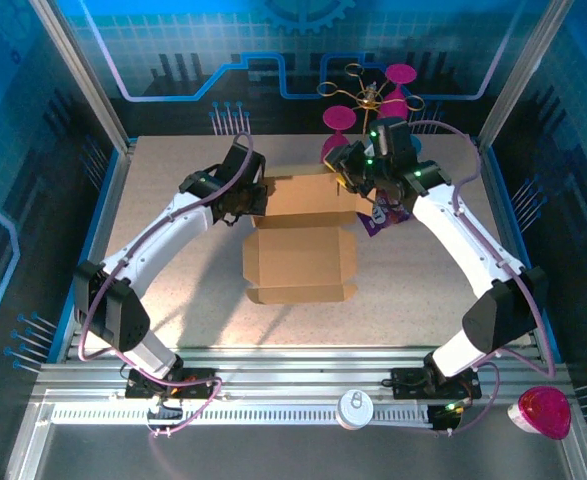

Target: Fold the paper box

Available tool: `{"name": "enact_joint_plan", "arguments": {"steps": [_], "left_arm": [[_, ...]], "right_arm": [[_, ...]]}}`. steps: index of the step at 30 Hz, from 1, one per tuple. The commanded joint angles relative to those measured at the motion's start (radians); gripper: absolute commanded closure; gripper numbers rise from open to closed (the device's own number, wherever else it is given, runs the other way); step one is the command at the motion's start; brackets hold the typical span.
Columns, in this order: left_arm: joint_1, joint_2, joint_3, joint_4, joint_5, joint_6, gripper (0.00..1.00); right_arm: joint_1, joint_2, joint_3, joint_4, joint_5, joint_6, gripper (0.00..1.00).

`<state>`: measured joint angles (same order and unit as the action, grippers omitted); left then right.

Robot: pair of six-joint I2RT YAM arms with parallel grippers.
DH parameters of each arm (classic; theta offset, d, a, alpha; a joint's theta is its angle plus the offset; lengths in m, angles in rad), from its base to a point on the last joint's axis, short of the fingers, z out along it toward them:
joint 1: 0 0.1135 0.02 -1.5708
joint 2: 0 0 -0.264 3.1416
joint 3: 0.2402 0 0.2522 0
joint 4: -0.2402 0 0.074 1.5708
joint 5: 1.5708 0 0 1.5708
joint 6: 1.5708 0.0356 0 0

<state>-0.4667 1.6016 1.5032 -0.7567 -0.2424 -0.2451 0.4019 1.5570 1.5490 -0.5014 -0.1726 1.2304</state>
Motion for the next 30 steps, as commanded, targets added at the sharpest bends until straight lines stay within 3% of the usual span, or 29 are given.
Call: {"name": "enact_joint_plan", "arguments": {"steps": [1,7,13,21,30], "left_arm": [[0.003,0.013,0.066,-0.061,-0.017,-0.024,1.00],[0.020,0.020,0.119,-0.125,-0.019,-0.034,1.00],[0.022,0.047,0.186,-0.189,-0.018,-0.044,1.00],[0.022,0.060,0.223,-0.220,-0.010,-0.055,1.00],[0.022,0.063,0.230,-0.225,-0.012,-0.056,1.00]], "right_arm": [[-0.023,-0.111,-0.043,-0.027,0.076,-0.067,0.54],[-0.050,-0.298,-0.279,0.019,0.145,-0.136,0.52],[0.001,-0.320,-0.436,0.111,0.164,-0.176,0.56],[0.008,-0.193,-0.421,0.180,0.145,-0.201,0.55],[0.013,-0.150,-0.417,0.182,0.151,-0.197,0.60]]}}
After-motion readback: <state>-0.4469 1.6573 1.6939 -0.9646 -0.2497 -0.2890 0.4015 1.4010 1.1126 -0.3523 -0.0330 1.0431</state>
